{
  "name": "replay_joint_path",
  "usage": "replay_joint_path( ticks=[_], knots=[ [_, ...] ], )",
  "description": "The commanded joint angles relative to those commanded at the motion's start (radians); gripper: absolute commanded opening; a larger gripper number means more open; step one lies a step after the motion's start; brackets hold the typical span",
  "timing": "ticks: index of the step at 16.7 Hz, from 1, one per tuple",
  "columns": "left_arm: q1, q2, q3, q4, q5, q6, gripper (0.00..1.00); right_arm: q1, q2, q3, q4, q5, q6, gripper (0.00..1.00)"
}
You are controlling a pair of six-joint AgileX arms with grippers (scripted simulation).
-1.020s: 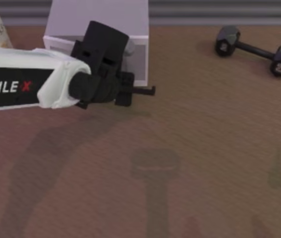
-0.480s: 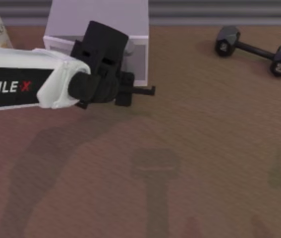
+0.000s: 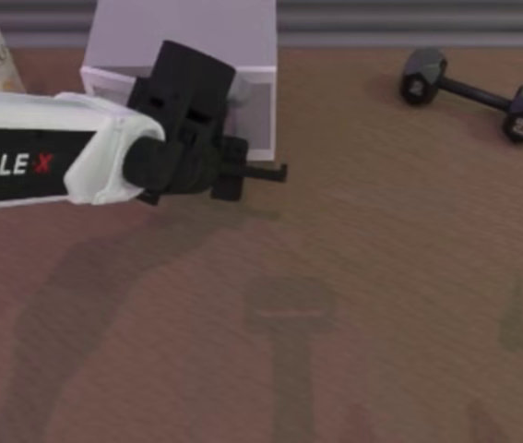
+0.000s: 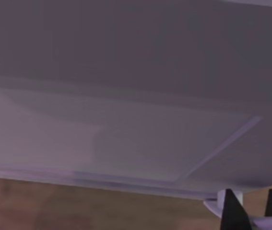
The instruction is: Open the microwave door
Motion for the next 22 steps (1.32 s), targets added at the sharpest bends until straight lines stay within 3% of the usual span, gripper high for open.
replay_joint_path(
  ticks=[5, 22],
  knots=[
    [0.019, -0.030, -0.040, 0.021, 0.034, 0.048, 0.00, 0.000, 0.000, 0.000, 0.000, 0.000, 0.000, 1.00],
    [0.019, -0.030, -0.040, 0.021, 0.034, 0.049, 0.00, 0.000, 0.000, 0.000, 0.000, 0.000, 0.000, 1.00]
  ],
)
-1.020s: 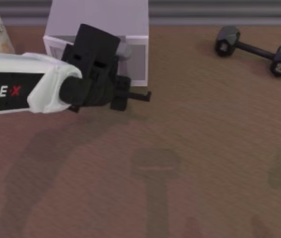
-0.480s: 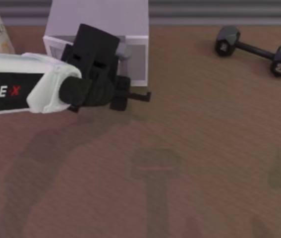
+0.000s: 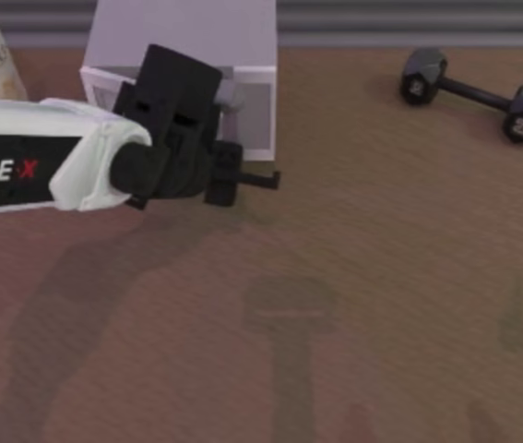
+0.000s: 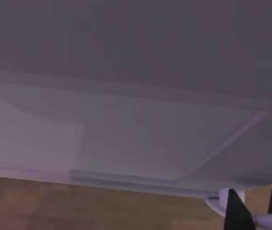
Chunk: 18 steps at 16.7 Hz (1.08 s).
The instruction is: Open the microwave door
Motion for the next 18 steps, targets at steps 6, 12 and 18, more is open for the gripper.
replay_joint_path(
  ticks=[6, 12, 18],
  knots=[
    [0.000, 0.000, 0.000, 0.000, 0.000, 0.000, 0.00, 0.000, 0.000, 0.000, 0.000, 0.000, 0.000, 1.00],
    [0.005, -0.015, -0.019, 0.007, 0.027, 0.024, 0.00, 0.000, 0.000, 0.000, 0.000, 0.000, 0.000, 1.00],
    [0.021, -0.036, -0.048, 0.019, 0.054, 0.064, 0.00, 0.000, 0.000, 0.000, 0.000, 0.000, 0.000, 1.00]
  ],
)
